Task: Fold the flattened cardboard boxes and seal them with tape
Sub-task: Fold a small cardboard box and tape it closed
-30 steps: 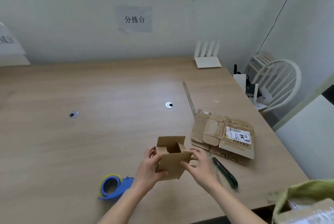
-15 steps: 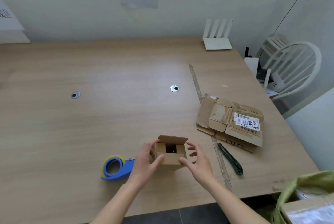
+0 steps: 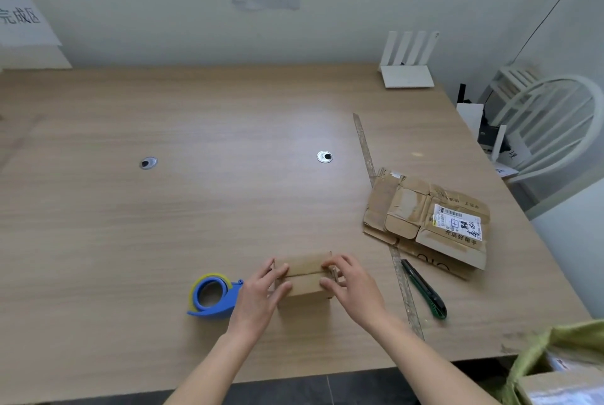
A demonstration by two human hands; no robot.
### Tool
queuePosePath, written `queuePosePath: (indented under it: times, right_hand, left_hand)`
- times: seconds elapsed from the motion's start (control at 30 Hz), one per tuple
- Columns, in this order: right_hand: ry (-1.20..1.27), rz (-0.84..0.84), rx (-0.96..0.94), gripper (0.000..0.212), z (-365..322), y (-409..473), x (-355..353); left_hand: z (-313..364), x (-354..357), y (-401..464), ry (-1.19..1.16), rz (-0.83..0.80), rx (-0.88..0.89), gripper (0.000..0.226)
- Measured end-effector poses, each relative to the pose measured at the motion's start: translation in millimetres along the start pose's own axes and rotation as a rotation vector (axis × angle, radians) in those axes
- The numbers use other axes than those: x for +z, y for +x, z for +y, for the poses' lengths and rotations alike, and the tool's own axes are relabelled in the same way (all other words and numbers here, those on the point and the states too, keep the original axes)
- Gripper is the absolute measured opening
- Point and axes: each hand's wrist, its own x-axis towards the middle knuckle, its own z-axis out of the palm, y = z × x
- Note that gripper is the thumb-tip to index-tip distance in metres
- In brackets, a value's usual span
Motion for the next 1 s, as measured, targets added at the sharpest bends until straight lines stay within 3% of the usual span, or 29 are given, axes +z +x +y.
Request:
queuePosePath:
  times: [0.2, 0.37, 0.53, 0.73, 0.87, 1.0]
  right_hand:
    - [-0.189, 0.110, -0.040, 0.029, -9, -7, 7]
    - [-0.398, 0.194, -0.337, 0.032, -9, -6, 16]
    - [-0.366, 0.143, -0.290, 0.034, -12, -5, 26]
    - [-0.401, 0.174, -0.310, 0.036, -11, -5, 32]
    - [-0.456, 0.160, -0.401, 0.049, -14, -4, 36]
    - [-0.217, 0.092, -0.327, 0.031, -20, 3, 26]
  left_hand:
    - [-3, -8, -4, 0.190, -0.032, 0.004, 0.040]
    - [-19, -21, -13, 0.229, -0.072, 0.065, 0.047]
    - [-58, -31, -36, 0.391, 0.107, -0.063, 0.065]
    - [-105, -30, -42, 0.680, 0.020, -0.114, 0.086]
    - [-92, -40, -29, 0.642, -0.012, -0.129, 0.061]
    - [-58, -75, -30, 0.423, 0.052, -0.167, 0.051]
